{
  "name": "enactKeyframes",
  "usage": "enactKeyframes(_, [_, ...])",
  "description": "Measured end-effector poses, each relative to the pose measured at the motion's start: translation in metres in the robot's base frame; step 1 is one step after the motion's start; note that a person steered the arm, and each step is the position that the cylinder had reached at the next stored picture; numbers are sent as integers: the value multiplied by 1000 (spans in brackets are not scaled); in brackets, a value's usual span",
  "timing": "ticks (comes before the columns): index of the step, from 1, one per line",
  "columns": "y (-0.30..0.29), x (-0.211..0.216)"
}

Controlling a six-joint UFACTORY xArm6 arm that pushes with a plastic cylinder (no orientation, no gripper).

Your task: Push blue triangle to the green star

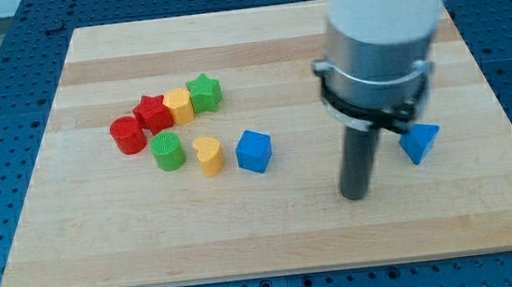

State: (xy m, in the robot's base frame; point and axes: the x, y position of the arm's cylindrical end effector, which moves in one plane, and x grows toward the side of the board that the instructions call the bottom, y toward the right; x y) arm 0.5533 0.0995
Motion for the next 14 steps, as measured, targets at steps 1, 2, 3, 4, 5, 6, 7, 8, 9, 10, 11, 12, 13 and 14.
enactKeyframes(1, [34,22])
enactKeyframes(2, [74,18])
enactKeyframes(3, [110,-6])
enactKeyframes(4, [117,-19])
enactKeyframes(5, [110,-33])
enactKeyframes(6, [97,-37])
enactKeyframes(7, [73,-37])
enactKeyframes(8, [62,-48])
enactKeyframes(9, [62,-59])
enactKeyframes(10, [64,-72])
enactKeyframes(11, [64,-93])
enactKeyframes(12, [64,-115])
enactKeyframes(13, [56,-134])
enactKeyframes(14, [55,-156])
